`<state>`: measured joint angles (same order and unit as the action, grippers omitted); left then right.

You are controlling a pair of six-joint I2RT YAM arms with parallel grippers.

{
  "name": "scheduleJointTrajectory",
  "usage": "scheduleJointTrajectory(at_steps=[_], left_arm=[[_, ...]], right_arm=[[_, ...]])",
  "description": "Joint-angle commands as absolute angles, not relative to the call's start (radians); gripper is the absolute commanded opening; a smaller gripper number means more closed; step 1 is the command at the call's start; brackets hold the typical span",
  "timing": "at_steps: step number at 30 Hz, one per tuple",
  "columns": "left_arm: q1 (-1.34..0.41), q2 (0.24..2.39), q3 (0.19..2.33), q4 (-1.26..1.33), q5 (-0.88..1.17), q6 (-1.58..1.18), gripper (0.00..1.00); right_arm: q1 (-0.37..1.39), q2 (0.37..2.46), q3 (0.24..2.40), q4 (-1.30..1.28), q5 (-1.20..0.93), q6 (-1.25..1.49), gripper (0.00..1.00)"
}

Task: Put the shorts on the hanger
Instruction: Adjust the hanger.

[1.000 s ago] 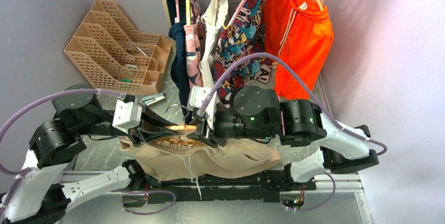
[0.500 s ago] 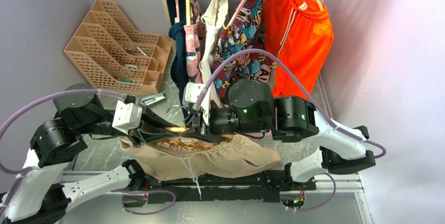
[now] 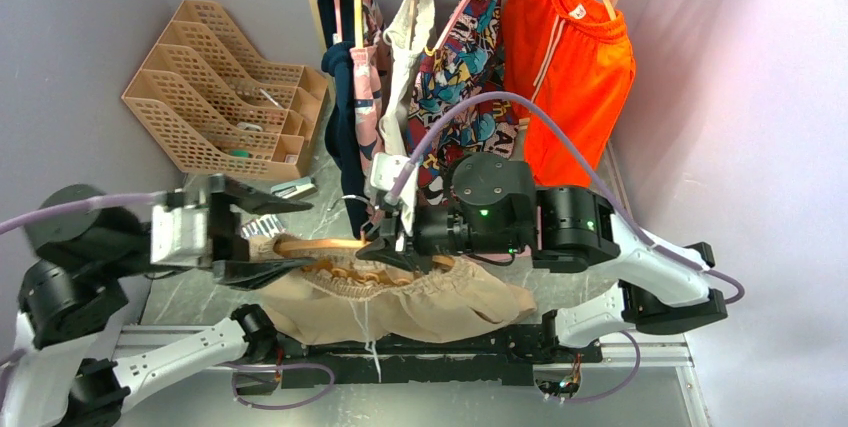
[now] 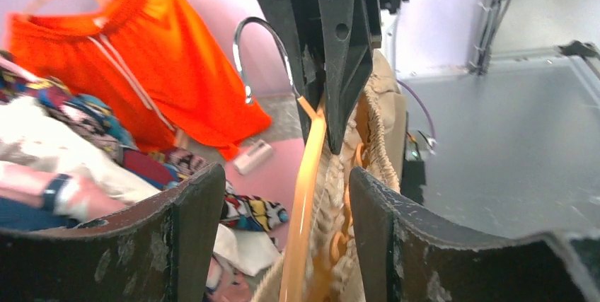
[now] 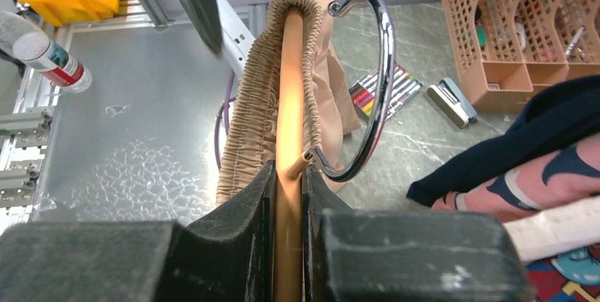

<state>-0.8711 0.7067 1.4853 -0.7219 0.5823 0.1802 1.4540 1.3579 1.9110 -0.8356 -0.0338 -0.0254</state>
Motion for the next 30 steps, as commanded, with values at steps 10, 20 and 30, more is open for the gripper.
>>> scheduleJointTrajectory(at_steps=[10,20,30], left_arm=[[-0.865,0.472,1.479,-0.282,0.103,0.198,0.70],[-0.865,0.469,1.586,-0.306,0.035,0.218,0.69],[-0.865,0.448,1.561,-0.339,0.028,0.224,0.69]], right_arm=[[1.450,1.439,2.622,-0.879,0.003,-0.027,0.00],[1.450,1.326,2.333,-0.772,0.056,-0.053,0.00],[1.451,1.380,2.387,-0.771,-0.226,0.003,0.00]])
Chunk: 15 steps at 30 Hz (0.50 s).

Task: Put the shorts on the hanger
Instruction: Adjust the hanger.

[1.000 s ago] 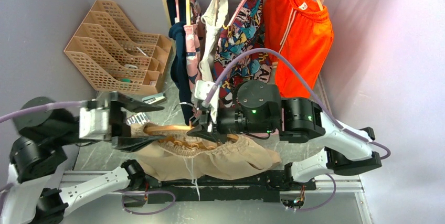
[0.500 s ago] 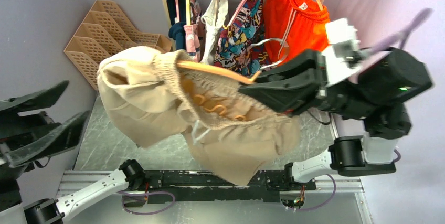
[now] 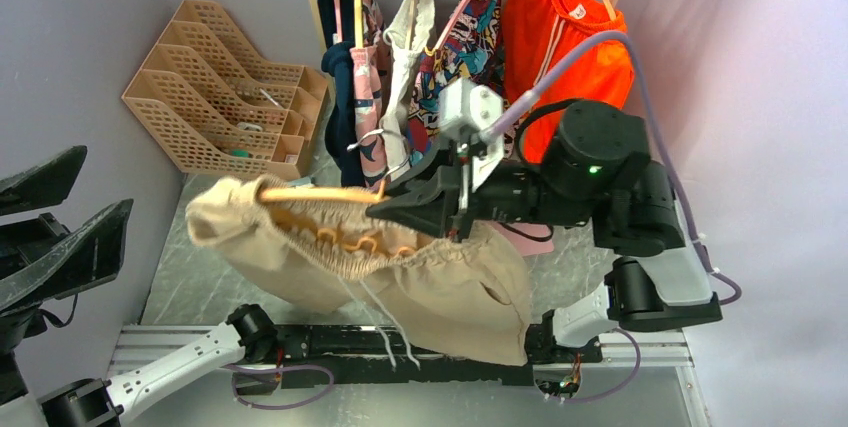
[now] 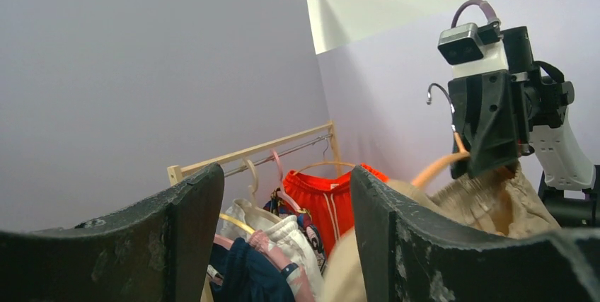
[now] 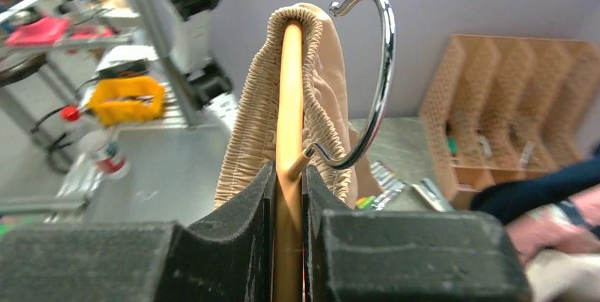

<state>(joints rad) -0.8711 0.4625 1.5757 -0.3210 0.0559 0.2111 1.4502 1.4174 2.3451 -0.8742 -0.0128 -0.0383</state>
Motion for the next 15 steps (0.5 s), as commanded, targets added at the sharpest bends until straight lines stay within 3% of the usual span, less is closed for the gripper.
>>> scheduleJointTrajectory(at_steps=[1,4,10,15], left_arm=[[-0.865,0.448,1.557,-0.344,0.027,0.228,0.69],[-0.865,0.449,1.554,-0.356,0.024,0.236,0.69],[-0.866,0.460,1.545,-0.370,0.002,0.250,0.69],[-0.865,0.487,1.570,-0.388,0.028,0.250,0.69]], right_arm=[[1.450,1.374,2.377,-0.748,-0.265,0.011,0.00],[1.450,1.373,2.371,-0.758,-0.239,-0.006,0.00],[1.451,1.425,2.334,-0.936,0.262,-0.124,0.00],[1.450,1.414,2.432,-0.878,-0.135,-0.042,0.00]])
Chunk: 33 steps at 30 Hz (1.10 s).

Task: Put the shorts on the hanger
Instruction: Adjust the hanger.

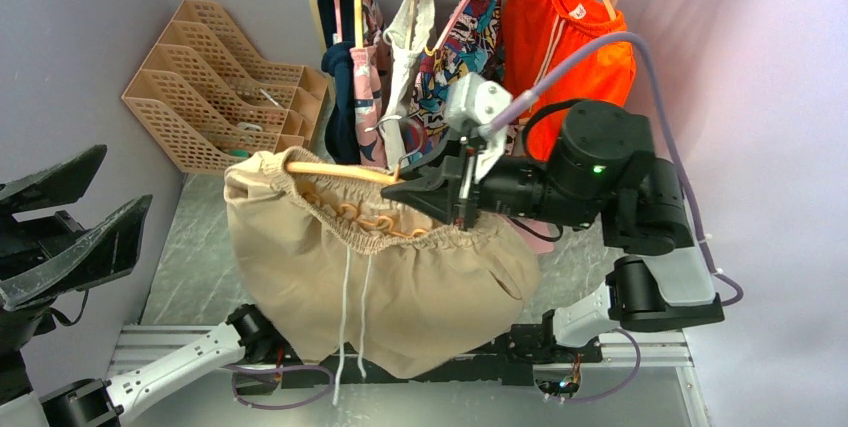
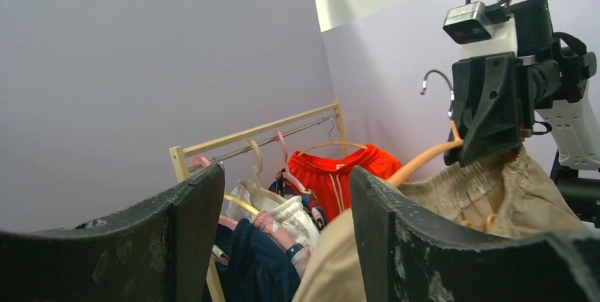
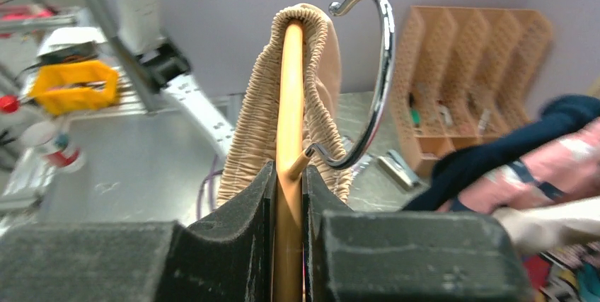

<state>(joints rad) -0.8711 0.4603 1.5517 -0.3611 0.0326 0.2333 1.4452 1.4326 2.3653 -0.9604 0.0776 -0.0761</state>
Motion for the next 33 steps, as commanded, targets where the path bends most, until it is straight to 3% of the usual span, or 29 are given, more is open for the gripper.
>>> scheduleJointTrajectory(at_steps=[1,4,9,11,17,20,22,28,31,33], left_arm=[[-0.865,0.490,1.575,-0.387,0.028,0.249,0.69],[-0.865,0.492,1.566,-0.371,0.035,0.250,0.69],[-0.865,0.488,1.567,-0.357,0.018,0.252,0.69],[-0.865,0.487,1.575,-0.355,0.015,0.252,0.69],[-0.866,0.488,1.600,-0.382,0.007,0.256,0.69],[-0.865,0.484,1.591,-0.381,0.005,0.260,0.69],[-0.866,0.483,1.584,-0.382,0.007,0.263,0.69],[-0.865,0.482,1.577,-0.386,0.009,0.271,0.69],[-0.865,0.483,1.584,-0.386,0.005,0.273,0.70],[-0.865,0.487,1.587,-0.389,0.005,0.275,0.70]], right_arm=[[1.451,1.392,2.421,-0.812,-0.228,-0.030,0.00],[1.450,1.350,2.375,-0.753,-0.262,-0.024,0.00],[1.450,1.392,2.424,-0.912,0.091,-0.102,0.00],[1.450,1.399,2.415,-0.939,0.125,-0.113,0.00],[1.450,1.390,2.459,-0.846,-0.349,-0.024,0.00],[1.450,1.381,2.460,-0.805,-0.411,-0.011,0.00],[1.450,1.390,2.466,-0.834,-0.332,-0.032,0.00],[1.451,1.388,2.359,-0.946,0.190,-0.138,0.00],[1.450,1.402,2.334,-0.961,0.252,-0.152,0.00],[1.450,1.409,2.356,-0.971,0.184,-0.140,0.00]])
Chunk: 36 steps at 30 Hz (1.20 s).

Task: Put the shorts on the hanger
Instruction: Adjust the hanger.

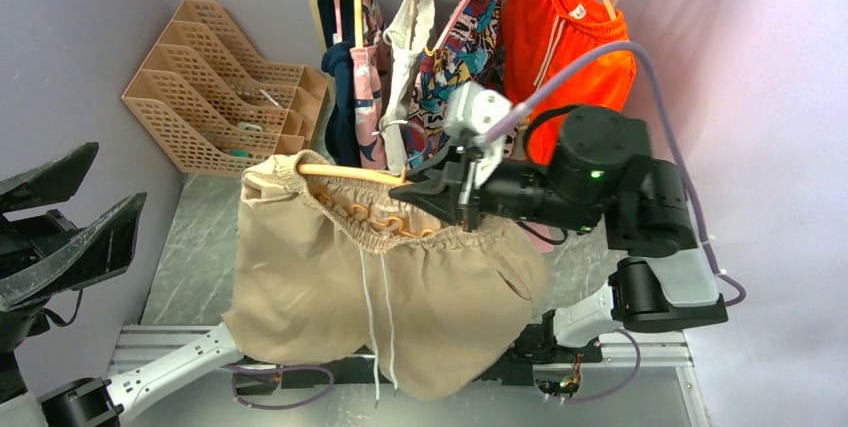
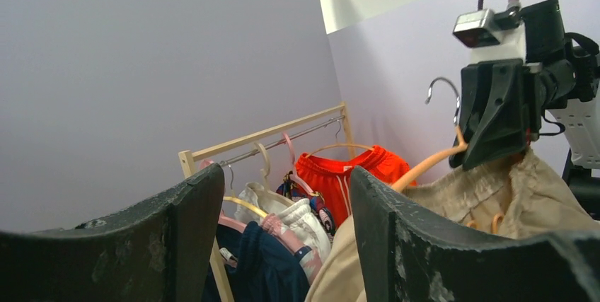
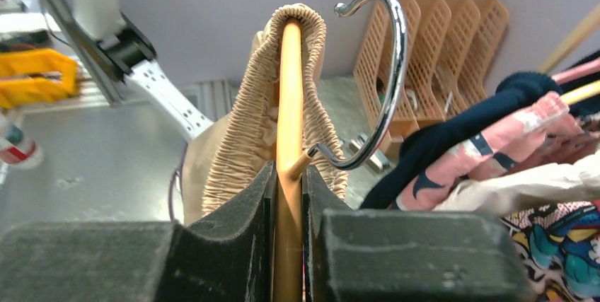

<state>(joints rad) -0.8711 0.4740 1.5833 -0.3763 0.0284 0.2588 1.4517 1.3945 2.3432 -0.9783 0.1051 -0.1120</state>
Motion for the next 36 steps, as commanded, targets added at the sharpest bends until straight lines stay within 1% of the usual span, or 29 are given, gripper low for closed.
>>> scheduleJointTrajectory(at_steps=[1,4,6,7,8,15,19,23,27,36], left_arm=[[-0.866,0.488,1.588,-0.393,0.005,0.274,0.70],[-0.865,0.492,1.588,-0.393,0.009,0.269,0.70],[-0.866,0.495,1.585,-0.393,0.017,0.268,0.70],[-0.865,0.497,1.584,-0.393,0.023,0.267,0.70],[-0.866,0.500,1.583,-0.393,0.028,0.266,0.70],[-0.866,0.535,1.612,-0.402,0.074,0.260,0.70],[-0.865,0.551,1.631,-0.404,0.103,0.250,0.72],[-0.865,0.577,1.647,-0.440,0.160,0.232,0.73],[-0.865,0.620,1.666,-0.503,0.267,0.211,0.74],[-0.866,0.758,1.668,-0.659,0.535,0.182,0.74]], right_arm=[[1.451,1.412,2.379,-0.973,0.093,-0.123,0.00],[1.451,1.406,2.448,-0.944,-0.179,-0.076,0.00],[1.450,1.377,2.442,-0.893,-0.280,-0.057,0.00],[1.450,1.360,2.424,-0.875,-0.291,-0.052,0.00],[1.451,1.344,2.407,-0.869,-0.288,-0.053,0.00],[1.450,1.307,2.376,-0.969,-0.029,-0.079,0.00],[1.450,1.309,2.344,-1.018,0.054,-0.079,0.00],[1.450,1.329,2.324,-1.049,0.085,-0.080,0.00],[1.451,1.343,2.307,-1.057,0.099,-0.081,0.00],[1.451,1.333,2.166,-1.017,0.093,-0.070,0.00]])
